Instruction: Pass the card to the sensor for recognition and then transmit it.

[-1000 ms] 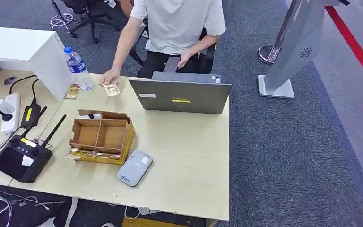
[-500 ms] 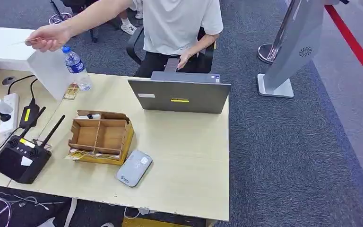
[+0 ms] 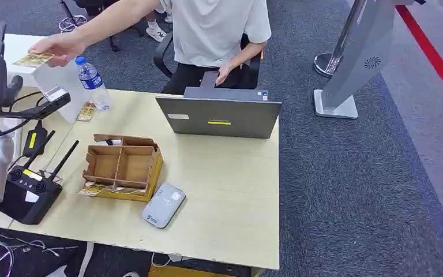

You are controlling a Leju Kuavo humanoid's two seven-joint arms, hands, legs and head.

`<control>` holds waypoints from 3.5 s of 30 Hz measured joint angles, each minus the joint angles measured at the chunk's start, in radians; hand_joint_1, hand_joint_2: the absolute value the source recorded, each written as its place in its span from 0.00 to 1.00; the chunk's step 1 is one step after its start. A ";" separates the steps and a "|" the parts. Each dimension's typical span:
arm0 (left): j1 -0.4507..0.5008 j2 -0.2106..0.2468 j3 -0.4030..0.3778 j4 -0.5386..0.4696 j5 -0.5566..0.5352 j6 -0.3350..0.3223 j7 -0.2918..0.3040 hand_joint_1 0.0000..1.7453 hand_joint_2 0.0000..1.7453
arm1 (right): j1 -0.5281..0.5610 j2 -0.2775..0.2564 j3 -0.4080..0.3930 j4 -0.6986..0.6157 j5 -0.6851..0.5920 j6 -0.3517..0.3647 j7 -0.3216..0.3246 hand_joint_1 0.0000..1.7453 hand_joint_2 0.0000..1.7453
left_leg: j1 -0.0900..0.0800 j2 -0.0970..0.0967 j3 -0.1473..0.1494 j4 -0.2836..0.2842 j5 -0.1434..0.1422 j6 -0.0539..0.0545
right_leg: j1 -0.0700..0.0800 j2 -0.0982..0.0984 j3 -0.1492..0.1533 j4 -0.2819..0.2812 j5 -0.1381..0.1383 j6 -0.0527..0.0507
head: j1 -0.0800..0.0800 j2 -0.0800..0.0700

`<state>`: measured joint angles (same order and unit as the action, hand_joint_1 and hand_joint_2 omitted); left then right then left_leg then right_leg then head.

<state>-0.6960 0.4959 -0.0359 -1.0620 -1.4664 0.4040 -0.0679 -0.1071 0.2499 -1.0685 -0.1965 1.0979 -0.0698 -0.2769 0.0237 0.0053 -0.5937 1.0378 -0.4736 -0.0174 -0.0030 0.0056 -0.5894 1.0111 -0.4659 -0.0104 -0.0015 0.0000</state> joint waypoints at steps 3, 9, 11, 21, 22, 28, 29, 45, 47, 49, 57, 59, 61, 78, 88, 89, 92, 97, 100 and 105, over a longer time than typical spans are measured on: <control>-0.006 -0.017 -0.021 0.020 0.000 0.000 0.003 0.00 1.00 | -0.001 0.000 0.005 0.000 0.005 0.000 0.003 0.00 1.00 | 0.000 0.000 -0.001 0.000 0.000 0.000 | 0.000 0.000 -0.001 0.000 0.000 0.000 | 0.000 0.000; -0.009 -0.038 -0.045 0.044 0.003 0.001 0.005 0.00 1.00 | -0.001 0.000 0.006 0.001 0.007 0.000 0.005 0.00 1.00 | 0.000 0.000 -0.001 0.000 0.000 0.000 | 0.000 0.000 -0.001 0.000 0.000 0.000 | 0.000 0.000; -0.009 -0.045 -0.048 0.047 0.005 0.000 0.005 0.00 1.00 | -0.001 0.000 0.006 0.001 0.006 -0.002 0.005 0.00 1.00 | 0.000 0.000 -0.001 0.000 0.000 0.000 | 0.000 0.000 -0.001 0.000 0.000 0.000 | 0.000 0.000; -0.004 -0.068 -0.069 0.051 0.014 -0.024 0.012 1.00 1.00 | -0.001 0.000 0.006 0.003 -0.005 -0.006 0.005 0.00 1.00 | 0.000 0.000 -0.001 0.000 0.000 0.000 | 0.000 0.000 -0.001 0.000 0.000 0.000 | 0.000 0.000; -0.004 -0.069 -0.070 0.051 0.016 -0.030 0.012 1.00 1.00 | -0.001 0.000 0.006 0.003 -0.005 -0.006 0.004 0.00 1.00 | 0.000 0.000 -0.001 0.000 0.000 0.000 | 0.000 0.000 -0.001 0.000 0.000 0.000 | 0.000 0.000; -0.005 -0.074 -0.084 0.051 0.025 -0.048 0.012 1.00 1.00 | -0.001 0.000 0.006 0.003 -0.005 -0.009 0.003 0.00 1.00 | 0.000 0.000 -0.001 0.000 0.000 0.000 | 0.000 0.000 -0.001 0.000 0.000 0.000 | 0.000 0.000; -0.005 -0.075 -0.084 0.051 0.028 -0.048 0.012 1.00 1.00 | -0.001 0.000 0.006 0.003 -0.005 -0.009 0.003 0.00 1.00 | 0.000 0.000 -0.001 0.000 0.000 0.000 | 0.000 0.000 -0.001 0.000 0.000 0.000 | 0.000 0.000; 0.135 -0.158 -0.149 -0.126 0.058 -0.063 0.011 1.00 1.00 | 0.000 0.000 0.004 0.004 -0.027 -0.022 -0.010 0.00 1.00 | -0.001 0.001 -0.002 0.000 0.000 0.000 | -0.001 0.000 -0.002 0.000 0.000 0.000 | 0.000 0.000; 0.153 -0.168 -0.158 -0.161 0.057 -0.063 0.008 1.00 1.00 | 0.000 0.000 0.003 0.004 -0.029 -0.023 -0.011 0.00 1.00 | -0.001 0.001 -0.002 0.000 -0.001 0.001 | -0.001 0.001 -0.003 0.000 0.000 0.000 | 0.000 0.000; 0.174 -0.181 -0.177 -0.206 0.047 -0.062 -0.011 1.00 1.00 | 0.001 0.000 0.001 0.004 -0.037 -0.026 -0.015 0.00 1.00 | -0.001 0.000 -0.002 0.000 -0.001 0.001 | -0.001 0.000 -0.002 0.000 0.000 0.000 | 0.000 0.000; 0.314 -0.268 -0.426 -0.483 -0.055 -0.094 0.037 1.00 1.00 | 0.003 0.001 -0.027 0.004 -0.064 -0.039 -0.031 0.00 1.00 | -0.002 0.001 -0.004 0.000 -0.002 0.002 | -0.002 0.001 -0.003 -0.001 -0.001 0.002 | 0.001 0.000; 0.325 -0.275 -0.474 -0.515 -0.055 -0.098 0.048 1.00 1.00 | 0.003 0.001 -0.034 0.004 -0.064 -0.039 -0.031 0.00 1.00 | -0.002 0.000 -0.004 0.000 -0.002 0.002 | -0.002 0.000 -0.003 -0.001 -0.001 0.002 | 0.001 0.000; 0.331 -0.277 -0.493 -0.533 -0.055 -0.097 0.051 1.00 1.00 | 0.003 0.001 -0.038 0.004 -0.064 -0.039 -0.031 0.00 1.00 | -0.002 0.000 -0.004 0.000 -0.002 0.002 | -0.002 0.000 -0.003 0.000 -0.001 0.002 | 0.001 0.000; 0.444 -0.298 -0.647 -0.519 -0.060 -0.268 0.207 1.00 1.00 | 0.005 0.001 -0.097 0.004 -0.131 -0.057 -0.046 0.00 1.00 | -0.002 0.000 -0.004 0.000 -0.002 0.002 | -0.002 0.000 -0.003 0.000 -0.001 0.003 | 0.000 0.000; 0.509 -0.317 -0.626 -0.458 -0.058 -0.296 0.204 1.00 1.00 | 0.005 0.001 -0.114 0.003 -0.132 -0.059 -0.046 0.00 1.00 | -0.002 0.000 -0.004 0.000 -0.002 0.002 | -0.002 0.000 -0.003 0.000 -0.002 0.003 | 0.000 0.000; 0.518 -0.317 -0.621 -0.452 -0.055 -0.301 0.203 1.00 1.00 | 0.004 0.001 -0.114 0.003 -0.132 -0.059 -0.046 0.00 1.00 | -0.002 0.000 -0.004 0.000 -0.002 0.002 | -0.002 0.000 -0.003 0.000 -0.002 0.003 | 0.001 0.000; 0.547 -0.324 -0.589 -0.432 -0.051 -0.302 0.203 1.00 1.00 | 0.005 0.001 -0.114 0.003 -0.132 -0.060 -0.045 0.00 1.00 | -0.002 0.000 -0.004 0.000 -0.002 0.002 | -0.002 0.000 -0.003 0.000 -0.002 0.003 | 0.000 0.000; 0.599 -0.334 -0.535 -0.412 -0.046 -0.302 0.206 1.00 1.00 | 0.005 0.001 -0.118 0.003 -0.131 -0.063 -0.044 0.00 1.00 | -0.002 0.000 -0.004 0.000 -0.002 0.003 | -0.002 0.000 -0.003 0.000 -0.002 0.003 | 0.000 0.000; 0.623 -0.338 -0.513 -0.405 -0.042 -0.302 0.206 1.00 1.00 | 0.005 0.001 -0.119 0.003 -0.131 -0.065 -0.040 0.00 1.00 | -0.002 0.000 -0.004 0.000 -0.002 0.003 | -0.002 -0.001 -0.003 0.000 -0.002 0.003 | 0.001 0.000; 0.644 -0.347 -0.498 -0.396 -0.025 -0.321 0.188 1.00 1.00 | 0.005 0.001 -0.119 0.003 -0.130 -0.067 -0.040 0.00 1.00 | -0.002 0.000 -0.004 0.000 -0.002 0.003 | -0.002 -0.001 -0.003 0.000 -0.002 0.003 | 0.000 0.000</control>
<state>-0.0518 0.1488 -0.5337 -1.4576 -1.4912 0.0832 0.1206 -0.1025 0.2506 -1.1879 -0.1934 0.9678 -0.1370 -0.3170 0.0213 0.0052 -0.5981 1.0377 -0.4760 -0.0147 -0.0052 0.0048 -0.5923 1.0108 -0.4678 -0.0074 -0.0011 0.0000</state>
